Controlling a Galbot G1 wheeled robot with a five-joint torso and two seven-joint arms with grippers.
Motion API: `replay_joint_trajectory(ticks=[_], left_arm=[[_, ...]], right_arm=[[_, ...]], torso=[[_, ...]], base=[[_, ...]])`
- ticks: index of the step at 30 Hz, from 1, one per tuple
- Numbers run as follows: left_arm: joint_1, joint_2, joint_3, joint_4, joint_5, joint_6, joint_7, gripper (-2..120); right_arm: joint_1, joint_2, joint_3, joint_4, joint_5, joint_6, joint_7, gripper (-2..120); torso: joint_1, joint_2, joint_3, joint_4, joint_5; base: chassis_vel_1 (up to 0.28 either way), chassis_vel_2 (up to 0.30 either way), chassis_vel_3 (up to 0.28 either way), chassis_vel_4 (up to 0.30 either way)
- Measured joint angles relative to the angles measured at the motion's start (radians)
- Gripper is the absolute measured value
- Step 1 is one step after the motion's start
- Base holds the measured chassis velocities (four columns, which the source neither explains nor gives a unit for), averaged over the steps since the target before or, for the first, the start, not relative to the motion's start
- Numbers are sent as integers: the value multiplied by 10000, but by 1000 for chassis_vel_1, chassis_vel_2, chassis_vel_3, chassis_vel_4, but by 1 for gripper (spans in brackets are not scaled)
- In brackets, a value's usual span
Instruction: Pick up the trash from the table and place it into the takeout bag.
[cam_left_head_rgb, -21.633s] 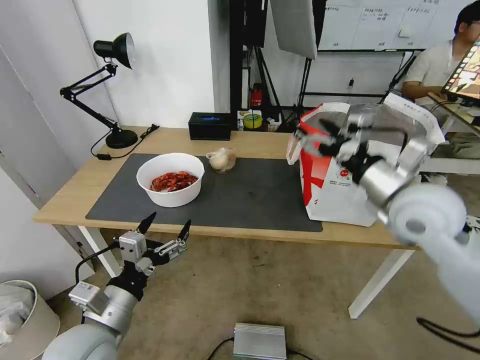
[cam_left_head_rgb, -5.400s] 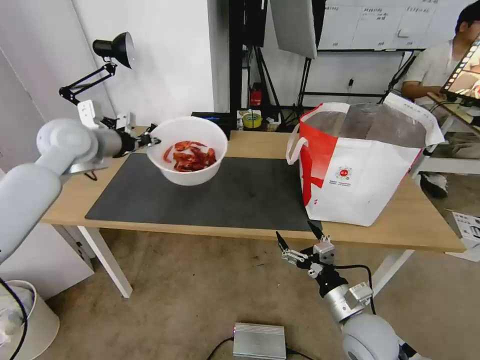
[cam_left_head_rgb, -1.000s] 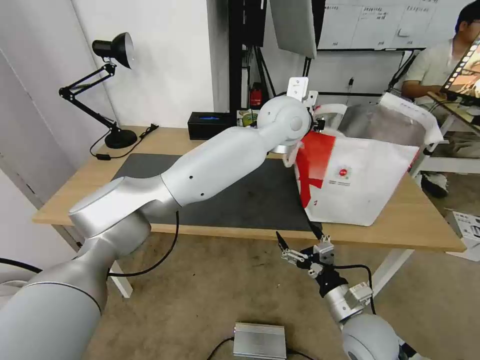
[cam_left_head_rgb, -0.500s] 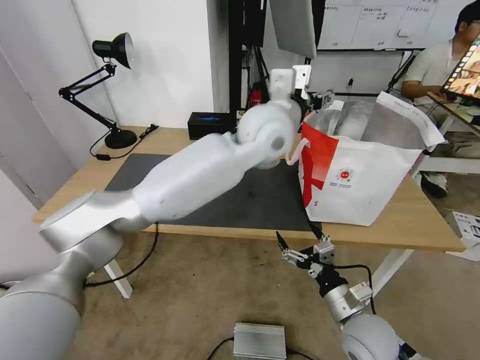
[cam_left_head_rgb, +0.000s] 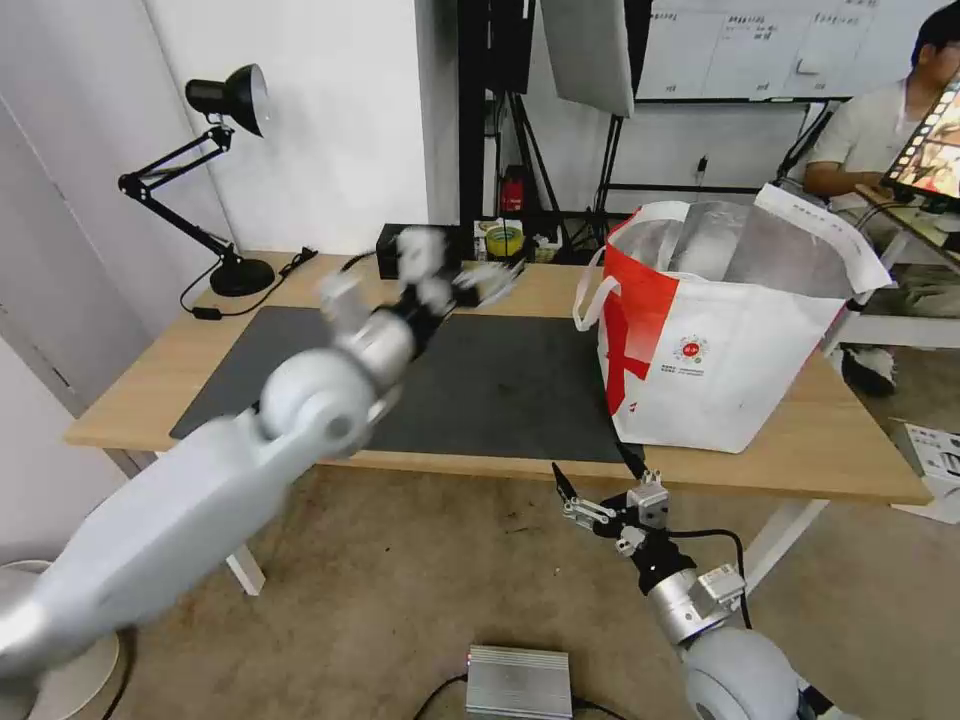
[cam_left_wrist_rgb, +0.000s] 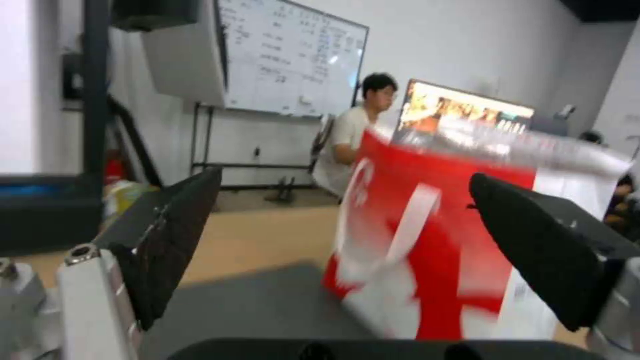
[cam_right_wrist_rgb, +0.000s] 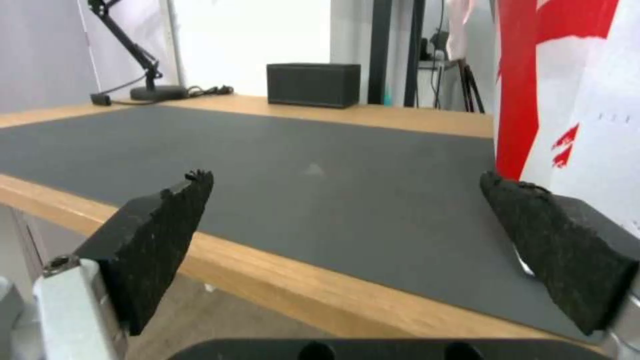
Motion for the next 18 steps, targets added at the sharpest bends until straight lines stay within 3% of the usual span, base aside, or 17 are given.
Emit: replay_joint_trajectory(ticks=[1,4,7,12,13,18], left_arm=[[0,0,0,0,0,0,0,100],[2470,252,-1674,-460,1118,-506,576,100],[3368,196,-2312,-528,1792,-837,609,100],[4636,-286,-3254,-437,2709,-1283,632,100],[5386,-647,-3676,-321,3156,-1517,766,100],[6546,-1206,-4243,-122,3833,-1894,964,100]], right_arm=[[0,0,0,0,0,0,0,100],[-1,0,-1,0,0,0,0,100],[0,0,-2,0,0,0,-2,100],[-1,1,-2,0,0,0,-1,100],[0,1,-1,0,0,0,-1,100],[-1,1,-2,0,0,0,0,100]], torso=[[0,0,0,0,0],[0,0,0,-1,-3],[0,1,-1,-2,10],[0,1,0,-5,7],[1,1,-1,-5,4],[1,1,-1,-2,3]], base=[[0,0,0,0],[0,0,0,0],[0,0,0,0],[0,0,0,0],[0,0,0,0],[0,0,0,0]])
